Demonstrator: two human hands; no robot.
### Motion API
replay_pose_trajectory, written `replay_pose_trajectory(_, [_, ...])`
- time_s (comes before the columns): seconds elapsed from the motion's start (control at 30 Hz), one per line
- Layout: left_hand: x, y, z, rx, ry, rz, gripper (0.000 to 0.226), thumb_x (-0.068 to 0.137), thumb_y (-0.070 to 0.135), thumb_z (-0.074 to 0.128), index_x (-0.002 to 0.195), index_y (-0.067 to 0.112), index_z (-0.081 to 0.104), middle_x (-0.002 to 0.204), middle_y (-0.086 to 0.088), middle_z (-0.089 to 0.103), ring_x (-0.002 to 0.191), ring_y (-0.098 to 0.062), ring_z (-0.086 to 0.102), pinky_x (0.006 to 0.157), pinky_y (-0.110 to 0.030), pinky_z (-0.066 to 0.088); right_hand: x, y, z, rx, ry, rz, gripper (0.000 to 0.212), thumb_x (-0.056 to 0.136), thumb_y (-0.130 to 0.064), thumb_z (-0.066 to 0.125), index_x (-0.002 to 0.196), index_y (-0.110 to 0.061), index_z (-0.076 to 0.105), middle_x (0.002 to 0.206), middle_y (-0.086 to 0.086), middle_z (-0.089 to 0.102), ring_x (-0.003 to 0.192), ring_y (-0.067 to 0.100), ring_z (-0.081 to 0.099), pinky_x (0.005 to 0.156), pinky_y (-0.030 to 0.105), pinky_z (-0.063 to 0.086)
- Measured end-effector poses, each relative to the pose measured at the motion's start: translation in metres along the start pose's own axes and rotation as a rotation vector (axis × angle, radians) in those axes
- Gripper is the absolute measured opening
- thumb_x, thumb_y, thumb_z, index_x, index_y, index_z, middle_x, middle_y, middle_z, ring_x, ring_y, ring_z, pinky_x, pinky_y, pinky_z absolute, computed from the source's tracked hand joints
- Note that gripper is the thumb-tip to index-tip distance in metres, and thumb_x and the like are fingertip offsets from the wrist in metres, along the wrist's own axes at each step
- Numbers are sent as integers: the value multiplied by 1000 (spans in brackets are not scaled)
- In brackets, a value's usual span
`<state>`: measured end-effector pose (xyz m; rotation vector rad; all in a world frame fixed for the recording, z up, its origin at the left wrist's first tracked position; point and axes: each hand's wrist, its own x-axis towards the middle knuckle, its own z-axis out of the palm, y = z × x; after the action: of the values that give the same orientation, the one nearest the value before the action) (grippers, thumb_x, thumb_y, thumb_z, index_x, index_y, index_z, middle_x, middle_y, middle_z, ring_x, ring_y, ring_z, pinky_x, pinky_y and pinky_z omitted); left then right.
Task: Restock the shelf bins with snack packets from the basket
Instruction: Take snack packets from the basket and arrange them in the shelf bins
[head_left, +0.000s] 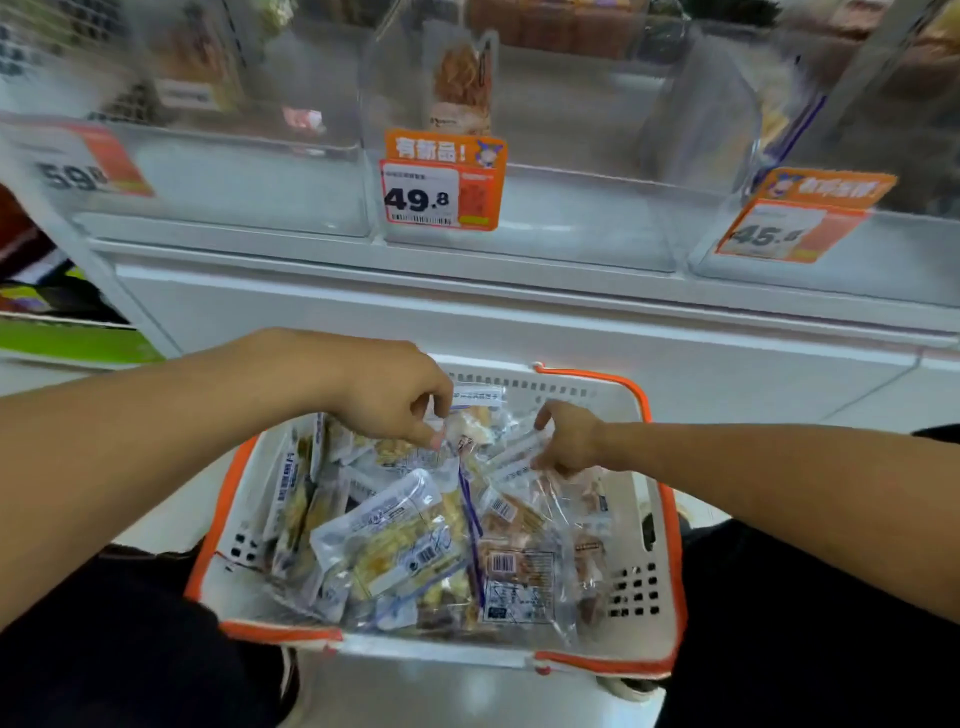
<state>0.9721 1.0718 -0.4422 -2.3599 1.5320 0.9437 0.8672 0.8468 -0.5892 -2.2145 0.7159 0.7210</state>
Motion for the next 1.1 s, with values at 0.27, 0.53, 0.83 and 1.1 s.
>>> replay_pose_trajectory(0.27, [-3,-8,-5,36,-89,-22,48,93,54,56,132,26,53,113,9,60,89,-8,53,77,-23,39,13,8,-7,91,-64,46,9,92,-3,65,94,5,69,82,22,63,65,23,55,66,35,50])
replay_pose_trajectory(0.53, [3,2,-12,-45,80,-97,91,85,61,61,154,19,21,155,-1,33,135,-19,41,107,-30,37,-39,-39,-98,628,-300,-165,20,104,-9,42,94,-11,59,88,8,66,79,25,68,87,54,57])
replay_pose_trajectory(0.83, [-9,16,-57,-1393,669,115,66,78,-3,75,134,21,49,112,-3,70,85,-10,71,69,-27,59,-104,-102,-147,1078,-311,-595,23,95,-14,51,116,-5,56,113,21,54,94,27,57,73,40,62])
replay_pose_trajectory(1.1, [-34,-1,-77,-2017,867,209,24,85,-1,65,108,6,61,80,-7,75,63,-14,72,57,-23,58,-139,-159,-132,984,-73,-694,36,82,-21,67,116,-9,62,101,10,66,77,14,65,52,24,56])
